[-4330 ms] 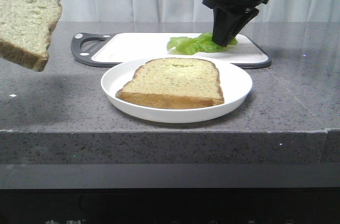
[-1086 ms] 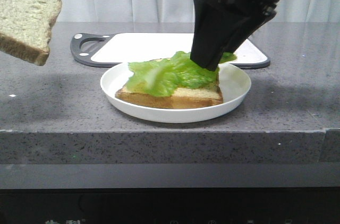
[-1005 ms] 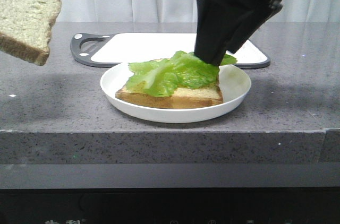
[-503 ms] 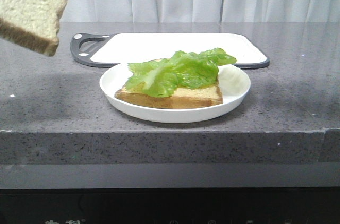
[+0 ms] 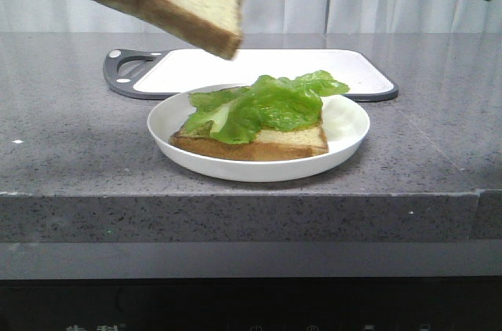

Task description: Left arm grabs bread, right arm adds lettuce

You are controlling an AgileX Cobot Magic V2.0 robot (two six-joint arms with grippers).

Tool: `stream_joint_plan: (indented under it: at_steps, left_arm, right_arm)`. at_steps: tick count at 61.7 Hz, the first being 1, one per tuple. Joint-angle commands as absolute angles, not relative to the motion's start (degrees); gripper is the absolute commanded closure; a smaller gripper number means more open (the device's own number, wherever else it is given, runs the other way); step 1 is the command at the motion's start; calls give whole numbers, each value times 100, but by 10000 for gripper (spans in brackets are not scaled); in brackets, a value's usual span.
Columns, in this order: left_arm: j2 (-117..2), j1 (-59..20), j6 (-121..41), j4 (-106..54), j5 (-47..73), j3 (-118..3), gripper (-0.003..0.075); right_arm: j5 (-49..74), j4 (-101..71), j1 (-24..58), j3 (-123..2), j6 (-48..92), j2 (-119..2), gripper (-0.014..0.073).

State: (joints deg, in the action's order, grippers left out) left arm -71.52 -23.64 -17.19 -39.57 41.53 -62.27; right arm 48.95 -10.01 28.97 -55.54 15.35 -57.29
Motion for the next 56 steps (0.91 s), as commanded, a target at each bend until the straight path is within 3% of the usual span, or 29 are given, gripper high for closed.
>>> stream_joint_plan:
  at_steps: [1, 35, 41, 56]
  left_arm:
    - [-7313, -2579, -1738, -4305, 3822, -6533, 739]
    - [-8694, -2855, -1760, -4758, 3731, -7030, 735]
    - [-8816, -2855, -1760, -4758, 3790, -7030, 686]
    - [-8854, -2855, -1760, -4666, 3856, -7030, 472]
  right_arm:
    - [4433, -1115, 2901, -5508, 1539, -5333, 652]
    - [4634, -1141, 2901, -5325, 1539, -4889, 652]
    - [4634, -1141, 2901, -5325, 1539, -4889, 652]
    - [4634, -1141, 2901, -5325, 1539, -4889, 652]
